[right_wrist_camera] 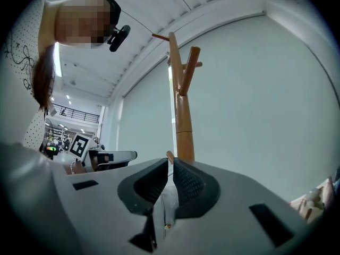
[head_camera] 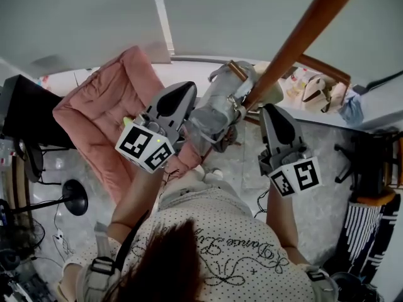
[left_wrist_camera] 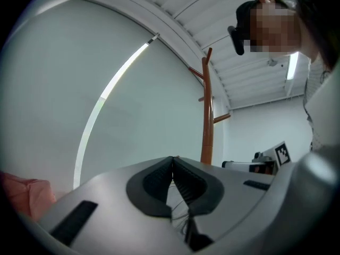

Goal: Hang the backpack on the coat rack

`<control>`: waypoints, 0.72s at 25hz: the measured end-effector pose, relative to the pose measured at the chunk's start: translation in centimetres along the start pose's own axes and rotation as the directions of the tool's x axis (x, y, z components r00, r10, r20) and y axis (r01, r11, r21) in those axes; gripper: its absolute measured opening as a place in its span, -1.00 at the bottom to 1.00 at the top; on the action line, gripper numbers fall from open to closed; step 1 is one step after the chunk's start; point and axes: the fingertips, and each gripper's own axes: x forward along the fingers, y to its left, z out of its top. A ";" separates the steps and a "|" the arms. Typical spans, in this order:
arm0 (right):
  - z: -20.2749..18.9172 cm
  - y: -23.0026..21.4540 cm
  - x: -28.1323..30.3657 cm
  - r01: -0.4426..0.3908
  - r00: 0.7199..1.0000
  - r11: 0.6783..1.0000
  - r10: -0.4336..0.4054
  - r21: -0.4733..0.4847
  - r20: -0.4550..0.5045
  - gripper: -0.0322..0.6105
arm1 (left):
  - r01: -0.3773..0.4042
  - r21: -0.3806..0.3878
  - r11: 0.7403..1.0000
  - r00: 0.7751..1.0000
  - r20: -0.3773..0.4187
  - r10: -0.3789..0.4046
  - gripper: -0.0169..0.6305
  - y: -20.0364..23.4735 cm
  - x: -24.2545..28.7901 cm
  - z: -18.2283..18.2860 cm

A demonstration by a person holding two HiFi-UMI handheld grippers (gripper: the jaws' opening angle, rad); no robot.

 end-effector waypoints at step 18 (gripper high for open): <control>0.9 -1.4 0.5 0.104 0.994 0.994 -0.102 -0.032 0.040 -0.86 | -0.059 0.078 0.995 0.998 0.004 0.059 -0.93 0.7 -1.5 1.5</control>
